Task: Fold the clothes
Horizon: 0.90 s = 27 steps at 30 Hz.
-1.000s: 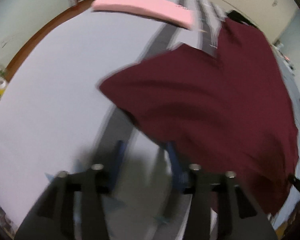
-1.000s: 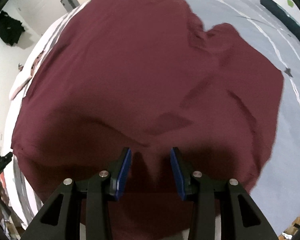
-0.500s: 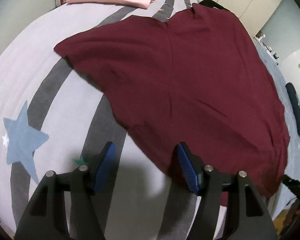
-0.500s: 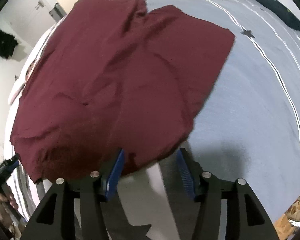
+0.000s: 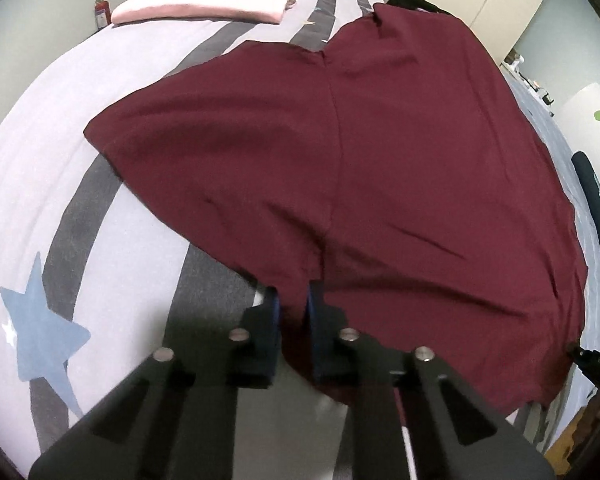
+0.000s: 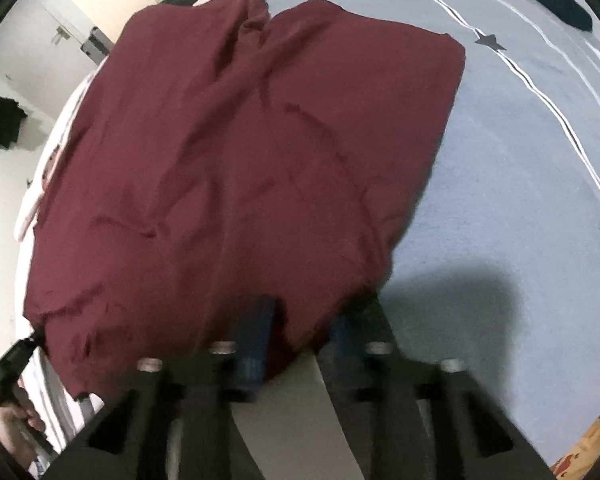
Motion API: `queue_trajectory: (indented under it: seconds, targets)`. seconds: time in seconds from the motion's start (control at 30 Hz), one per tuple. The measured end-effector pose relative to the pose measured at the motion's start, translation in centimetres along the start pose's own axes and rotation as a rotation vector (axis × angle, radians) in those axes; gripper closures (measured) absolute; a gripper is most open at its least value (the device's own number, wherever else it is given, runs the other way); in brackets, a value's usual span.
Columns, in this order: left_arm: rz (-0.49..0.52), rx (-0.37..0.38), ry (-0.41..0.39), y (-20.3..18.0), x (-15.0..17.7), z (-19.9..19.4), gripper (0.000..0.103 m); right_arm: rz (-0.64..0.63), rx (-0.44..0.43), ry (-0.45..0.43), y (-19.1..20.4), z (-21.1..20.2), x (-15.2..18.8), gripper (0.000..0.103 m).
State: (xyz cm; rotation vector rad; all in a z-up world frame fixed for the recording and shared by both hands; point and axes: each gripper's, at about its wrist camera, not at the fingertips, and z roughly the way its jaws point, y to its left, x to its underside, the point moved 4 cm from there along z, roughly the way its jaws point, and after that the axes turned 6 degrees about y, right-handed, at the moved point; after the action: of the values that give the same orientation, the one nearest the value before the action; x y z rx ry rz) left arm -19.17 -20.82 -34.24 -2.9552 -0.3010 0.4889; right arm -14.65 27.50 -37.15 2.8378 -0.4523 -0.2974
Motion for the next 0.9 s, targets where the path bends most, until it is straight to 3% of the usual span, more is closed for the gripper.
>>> queue_trajectory:
  seconds: [0.07, 0.27, 0.4, 0.67, 0.73, 0.8, 0.9]
  targets:
    - [0.034, -0.034, -0.001, -0.1, 0.2, -0.5, 0.096, 0.028, -0.007, 0.001, -0.7, -0.4, 0.1, 0.098]
    - [0.028, -0.072, -0.026, 0.1, 1.8, -3.4, 0.096, -0.047, 0.025, -0.028, -1.0, -2.9, 1.0, 0.100]
    - [0.008, -0.081, 0.008, 0.5, 2.5, -3.1, 0.097, -0.074, 0.042, -0.024, -1.8, -4.5, 2.0, 0.100]
    - [-0.030, -0.087, 0.117, 2.1, 8.0, -3.0, 0.096, -0.114, 0.089, 0.081, -4.9, -4.8, 5.8, 0.100]
    - [-0.045, -0.082, 0.122, 2.3, 8.1, -2.9, 0.089, -0.129, 0.111, 0.118, -5.5, -4.3, 6.6, 0.096]
    - [-0.074, -0.091, 0.141, 2.8, 8.3, -3.0, 0.070, -0.152, 0.150, 0.130, -5.6, -4.6, 6.7, 0.087]
    - [-0.135, -0.086, 0.101, 4.5, 8.2, -4.8, 0.063, -0.173, 0.180, 0.068, -6.2, -7.3, 6.6, 0.087]
